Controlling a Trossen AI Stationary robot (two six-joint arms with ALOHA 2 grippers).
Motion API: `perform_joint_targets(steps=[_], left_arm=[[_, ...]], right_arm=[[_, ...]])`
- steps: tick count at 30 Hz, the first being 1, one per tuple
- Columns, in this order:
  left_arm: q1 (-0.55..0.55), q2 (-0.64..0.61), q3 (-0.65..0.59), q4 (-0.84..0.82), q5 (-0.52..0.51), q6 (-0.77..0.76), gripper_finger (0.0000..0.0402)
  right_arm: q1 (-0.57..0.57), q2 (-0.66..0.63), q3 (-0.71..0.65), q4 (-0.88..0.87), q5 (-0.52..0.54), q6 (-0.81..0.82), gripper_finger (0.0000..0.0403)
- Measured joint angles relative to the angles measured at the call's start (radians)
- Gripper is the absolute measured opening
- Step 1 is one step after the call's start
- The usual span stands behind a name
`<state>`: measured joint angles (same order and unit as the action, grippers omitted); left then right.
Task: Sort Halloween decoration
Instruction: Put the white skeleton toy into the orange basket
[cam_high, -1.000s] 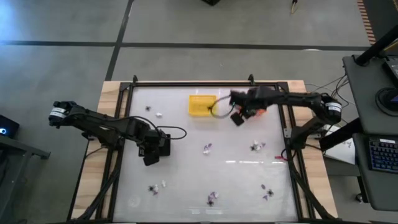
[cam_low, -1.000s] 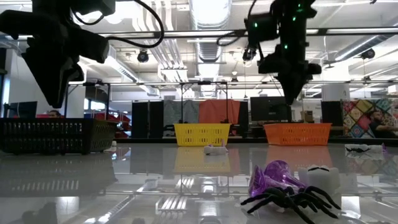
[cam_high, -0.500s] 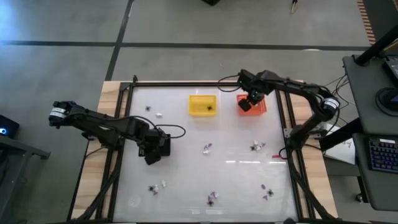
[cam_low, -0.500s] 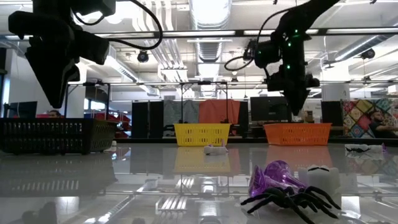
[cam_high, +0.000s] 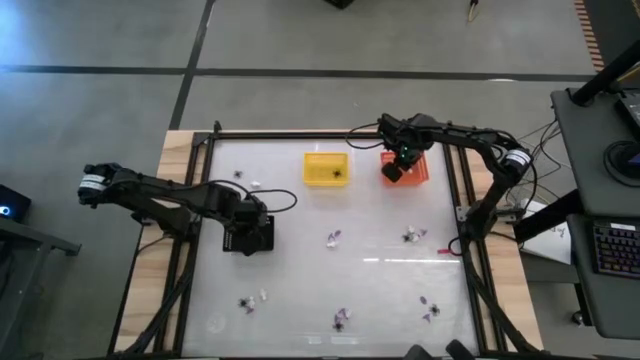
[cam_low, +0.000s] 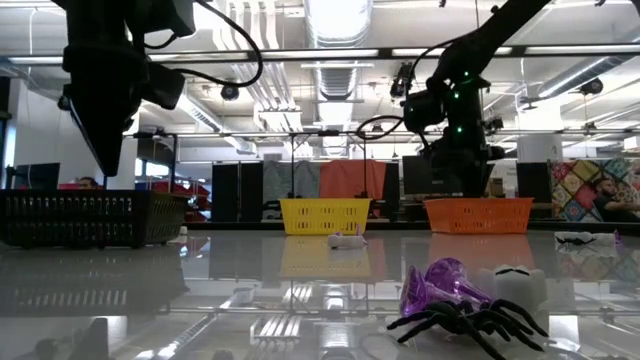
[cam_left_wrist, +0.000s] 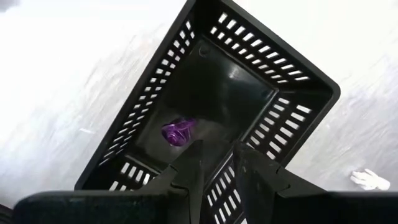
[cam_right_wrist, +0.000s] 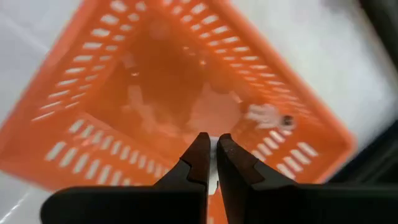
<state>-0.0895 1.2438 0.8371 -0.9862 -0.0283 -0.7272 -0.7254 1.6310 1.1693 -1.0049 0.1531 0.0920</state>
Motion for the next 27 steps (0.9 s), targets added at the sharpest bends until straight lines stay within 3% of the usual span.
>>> perform_joint_targets(steps=[9,14,21,27], left_arm=[[0.0,0.0,0.0,0.0,0.016,-0.019,0.0068],[0.0,0.0,0.0,0.0,0.019,-0.019,0.0068],[0.0,0.0,0.0,0.0,0.02,-0.018,0.0068],[0.0,0.0,0.0,0.0,0.02,-0.016,0.0068]], right_arm=[[0.0,-0.006,0.007,0.0,0.042,0.001,0.0014],[0.0,-0.006,0.007,-0.004,0.041,-0.009,0.0034],[-0.002,-0.006,0.026,-0.017,0.032,-0.093,0.0034],[-0.002,-0.006,0.048,-0.016,0.032,-0.044,0.0055]])
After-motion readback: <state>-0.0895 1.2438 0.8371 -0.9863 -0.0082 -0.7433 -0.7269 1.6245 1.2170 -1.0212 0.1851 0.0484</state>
